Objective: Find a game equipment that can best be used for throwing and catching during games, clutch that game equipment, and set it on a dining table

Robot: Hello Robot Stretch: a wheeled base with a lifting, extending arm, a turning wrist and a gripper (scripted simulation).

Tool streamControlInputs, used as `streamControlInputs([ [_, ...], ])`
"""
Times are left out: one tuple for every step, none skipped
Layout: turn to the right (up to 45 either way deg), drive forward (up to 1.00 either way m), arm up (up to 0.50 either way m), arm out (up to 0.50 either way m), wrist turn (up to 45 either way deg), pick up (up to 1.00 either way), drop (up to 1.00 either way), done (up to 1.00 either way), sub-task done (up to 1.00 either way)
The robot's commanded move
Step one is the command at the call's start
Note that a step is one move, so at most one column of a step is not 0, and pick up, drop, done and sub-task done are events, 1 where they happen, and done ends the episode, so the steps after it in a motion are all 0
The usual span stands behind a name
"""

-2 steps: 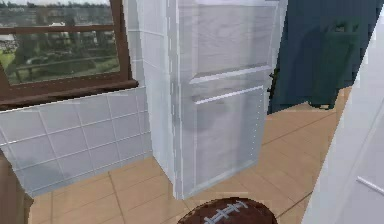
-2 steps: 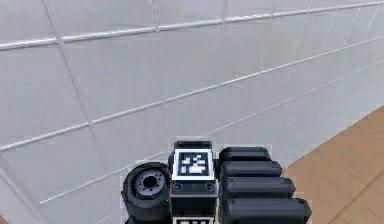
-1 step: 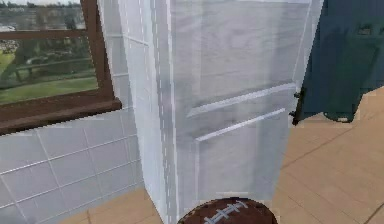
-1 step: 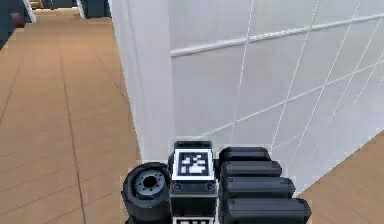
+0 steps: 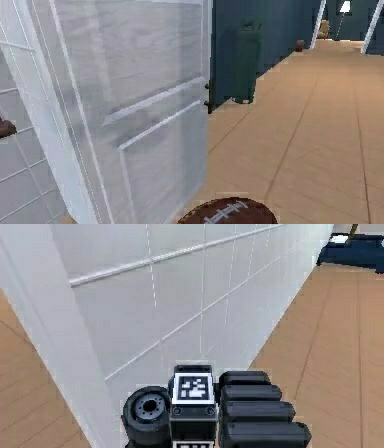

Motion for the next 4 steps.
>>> streamControlInputs([
  [0.0,0.6,0.0,0.0,0.0,0.0,0.0,0.0,0.0],
  [39.0,0.0,0.0,0.0,0.0,0.0,0.0,0.0,0.0],
  [0.0,1.0,0.0,0.0,0.0,0.0,0.0,0.0,0.0],
  [0.0,1.0,0.0,0.0,0.0,0.0,0.0,0.0,0.0],
])
